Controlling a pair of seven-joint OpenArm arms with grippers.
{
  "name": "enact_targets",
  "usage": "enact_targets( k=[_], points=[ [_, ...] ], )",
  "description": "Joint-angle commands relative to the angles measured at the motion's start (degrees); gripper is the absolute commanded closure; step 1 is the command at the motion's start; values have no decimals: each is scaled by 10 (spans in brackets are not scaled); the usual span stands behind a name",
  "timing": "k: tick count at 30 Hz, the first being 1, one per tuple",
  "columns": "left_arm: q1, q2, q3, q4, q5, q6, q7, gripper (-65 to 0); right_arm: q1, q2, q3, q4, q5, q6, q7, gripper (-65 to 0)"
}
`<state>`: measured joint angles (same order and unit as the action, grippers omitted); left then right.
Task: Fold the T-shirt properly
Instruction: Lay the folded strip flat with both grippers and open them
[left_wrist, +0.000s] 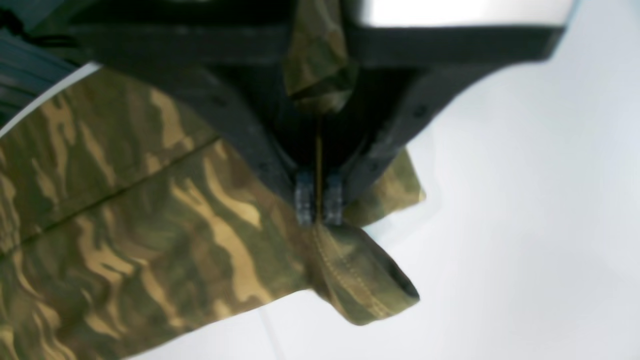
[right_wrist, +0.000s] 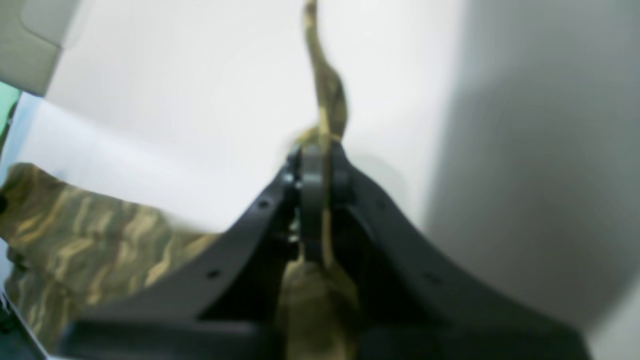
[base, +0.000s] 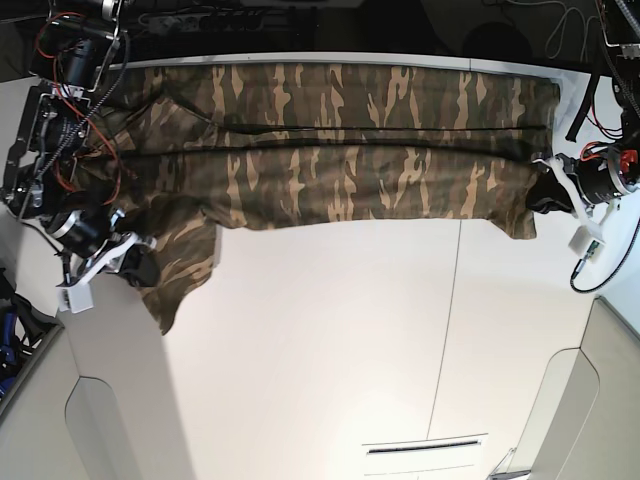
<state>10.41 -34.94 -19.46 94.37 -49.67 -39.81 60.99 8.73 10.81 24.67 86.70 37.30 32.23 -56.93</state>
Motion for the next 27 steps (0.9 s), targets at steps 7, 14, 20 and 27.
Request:
enact_targets(
  k=[7, 14, 20, 27],
  points=[
    [40, -11, -28, 73, -7, -2, -3, 0, -43, 43, 75, 79, 117, 8, -51, 0],
    [89, -11, -76, 107, -9, -2, 8, 0, -143, 47, 159, 156, 192, 17, -83, 0],
    [108, -11, -76, 110, -12, -2, 15, 0, -221, 47, 181, 196, 202, 17, -85, 0],
    [136, -11, -76, 110, -11, -2, 23, 0, -282, 22, 181, 196, 160, 16, -73, 0]
  ],
)
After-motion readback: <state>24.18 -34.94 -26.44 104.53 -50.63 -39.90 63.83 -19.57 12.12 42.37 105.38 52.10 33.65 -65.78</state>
